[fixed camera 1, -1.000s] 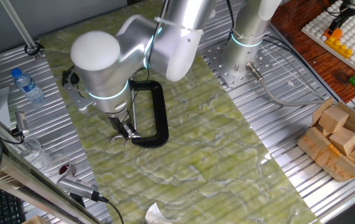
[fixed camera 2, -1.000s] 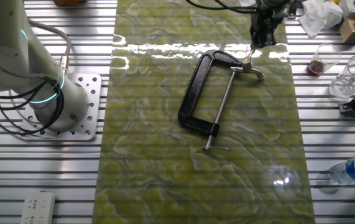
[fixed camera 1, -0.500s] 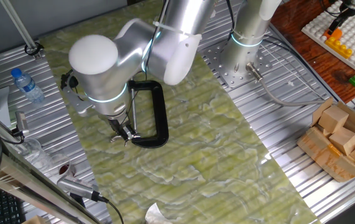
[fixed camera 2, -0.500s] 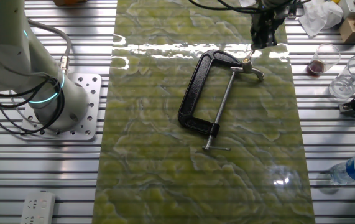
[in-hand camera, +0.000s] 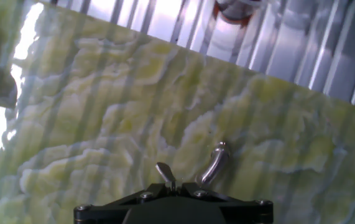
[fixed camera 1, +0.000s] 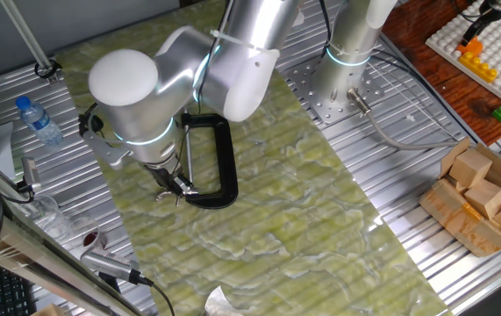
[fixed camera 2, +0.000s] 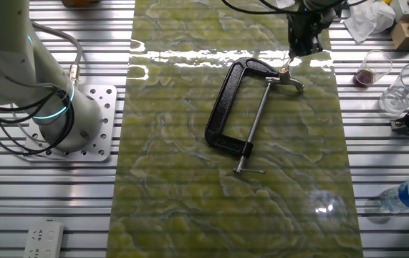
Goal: Turn off the water tap
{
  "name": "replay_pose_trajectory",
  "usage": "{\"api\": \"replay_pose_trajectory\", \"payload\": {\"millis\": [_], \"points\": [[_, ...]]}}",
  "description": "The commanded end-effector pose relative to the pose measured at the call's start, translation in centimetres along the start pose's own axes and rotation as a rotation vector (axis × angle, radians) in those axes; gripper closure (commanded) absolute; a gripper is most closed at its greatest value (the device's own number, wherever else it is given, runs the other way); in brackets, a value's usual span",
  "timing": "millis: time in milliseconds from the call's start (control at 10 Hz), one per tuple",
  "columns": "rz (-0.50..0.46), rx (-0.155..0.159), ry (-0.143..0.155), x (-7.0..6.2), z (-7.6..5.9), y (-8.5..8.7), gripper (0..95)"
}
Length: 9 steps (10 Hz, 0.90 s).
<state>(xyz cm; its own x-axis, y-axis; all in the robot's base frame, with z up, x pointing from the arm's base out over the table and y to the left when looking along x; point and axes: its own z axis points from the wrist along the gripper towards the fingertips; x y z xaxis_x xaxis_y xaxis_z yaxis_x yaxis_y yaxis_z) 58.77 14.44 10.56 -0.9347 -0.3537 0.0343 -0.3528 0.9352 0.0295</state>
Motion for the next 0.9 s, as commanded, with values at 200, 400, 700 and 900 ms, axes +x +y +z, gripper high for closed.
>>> {"api": "replay_pose_trajectory", "payload": {"millis": [200, 400, 700, 900], "points": [[0.009, 0.0, 0.003, 0.2, -0.1, 0.0, 95.0], [0.021, 0.001, 0.004, 0.2, -0.1, 0.0, 95.0], [0.053, 0.002, 0.003, 0.0, 0.1, 0.5, 95.0], [0.077, 0.002, 0.002, -0.2, 0.7, 2.3, 95.0]]}}
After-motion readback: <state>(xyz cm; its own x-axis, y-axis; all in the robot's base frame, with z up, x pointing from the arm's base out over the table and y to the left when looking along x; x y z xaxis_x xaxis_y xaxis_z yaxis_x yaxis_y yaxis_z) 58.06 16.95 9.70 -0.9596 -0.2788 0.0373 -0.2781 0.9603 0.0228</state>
